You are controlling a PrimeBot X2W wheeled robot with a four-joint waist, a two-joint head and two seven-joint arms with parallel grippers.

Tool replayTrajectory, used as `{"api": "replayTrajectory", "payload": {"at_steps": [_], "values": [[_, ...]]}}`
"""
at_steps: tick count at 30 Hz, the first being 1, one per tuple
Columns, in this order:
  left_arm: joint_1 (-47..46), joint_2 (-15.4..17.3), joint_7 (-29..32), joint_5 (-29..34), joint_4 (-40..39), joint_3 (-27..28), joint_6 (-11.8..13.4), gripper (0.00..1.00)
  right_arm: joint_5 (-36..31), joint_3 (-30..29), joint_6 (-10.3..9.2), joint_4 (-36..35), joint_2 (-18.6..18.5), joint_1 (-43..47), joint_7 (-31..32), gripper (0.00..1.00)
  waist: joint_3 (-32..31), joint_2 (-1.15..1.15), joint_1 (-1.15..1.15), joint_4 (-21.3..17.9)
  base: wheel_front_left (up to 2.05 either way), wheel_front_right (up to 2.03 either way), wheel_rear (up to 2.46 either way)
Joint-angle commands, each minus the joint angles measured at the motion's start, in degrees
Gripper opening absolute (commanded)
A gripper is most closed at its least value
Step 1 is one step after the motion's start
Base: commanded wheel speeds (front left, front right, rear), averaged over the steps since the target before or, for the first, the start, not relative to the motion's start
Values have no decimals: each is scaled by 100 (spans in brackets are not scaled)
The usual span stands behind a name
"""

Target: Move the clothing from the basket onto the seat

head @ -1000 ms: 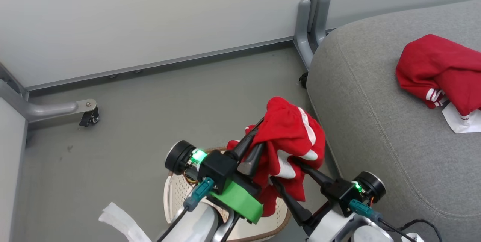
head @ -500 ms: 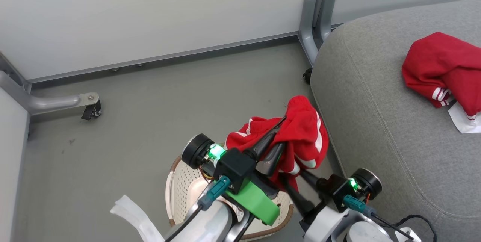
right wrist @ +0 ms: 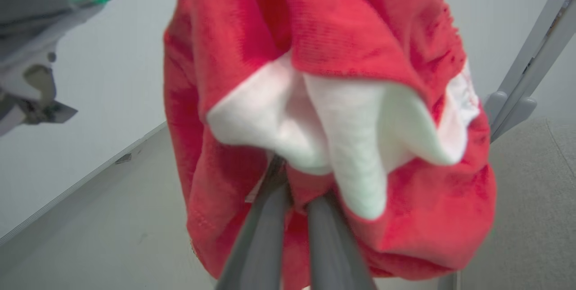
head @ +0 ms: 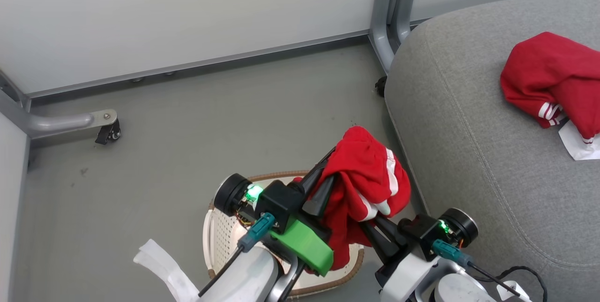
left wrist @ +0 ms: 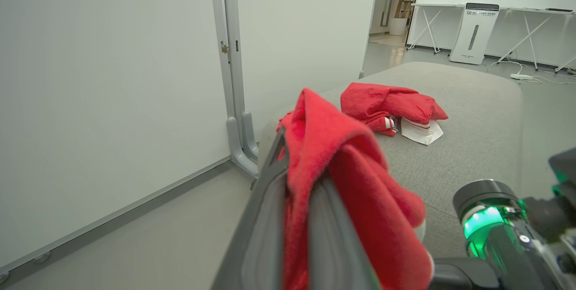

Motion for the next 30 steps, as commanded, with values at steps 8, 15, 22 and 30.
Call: {"api": "replayTrajectory", "payload": {"at_steps": [8,15,22,30], "values": [[-143,110,-66,53,300,53,128,100,70,-110,-6,-93,-26,47,-10,0,84,10,0,-7,0,0,0],[-193,150,-111,86,393,91,134,100,27,-210,-6,-197,-43,21,-10,0,191,10,0,25,0,0,0],[-202,136,-147,107,429,112,140,100,18,-269,-6,-218,-42,8,-10,0,245,10,0,35,0,0,0],[-142,153,-157,145,444,157,148,100,-10,-380,-6,-254,-37,65,-10,0,244,10,0,23,0,0,0]]}}
